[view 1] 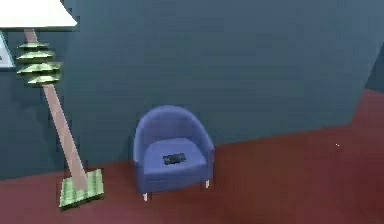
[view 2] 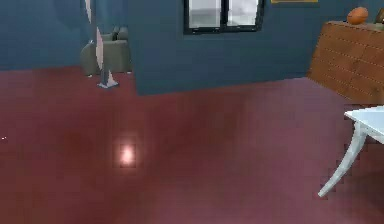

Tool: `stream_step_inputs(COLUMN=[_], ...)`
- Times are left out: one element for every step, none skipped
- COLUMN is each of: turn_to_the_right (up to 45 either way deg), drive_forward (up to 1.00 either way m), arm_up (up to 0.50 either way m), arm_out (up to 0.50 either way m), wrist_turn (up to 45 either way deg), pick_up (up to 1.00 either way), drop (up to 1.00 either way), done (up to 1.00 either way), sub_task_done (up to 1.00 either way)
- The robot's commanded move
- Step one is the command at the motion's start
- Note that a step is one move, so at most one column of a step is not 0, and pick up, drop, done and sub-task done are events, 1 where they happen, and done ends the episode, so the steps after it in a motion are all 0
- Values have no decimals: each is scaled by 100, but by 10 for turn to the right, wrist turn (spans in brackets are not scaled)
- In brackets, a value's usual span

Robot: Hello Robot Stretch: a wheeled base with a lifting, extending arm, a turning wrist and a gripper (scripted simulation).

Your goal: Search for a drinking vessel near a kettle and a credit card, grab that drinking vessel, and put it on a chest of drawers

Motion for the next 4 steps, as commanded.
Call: stream_step_inputs(turn_to_the_right=[-450,-450,-360,-30], drive_forward=[0,0,0,0], arm_up=[0,0,0,0], arm_out=[0,0,0,0], wrist_turn=[0,0,0,0], pick_up=[0,0,0,0], drop=[0,0,0,0], done=[0,0,0,0], sub_task_done=[0,0,0,0])
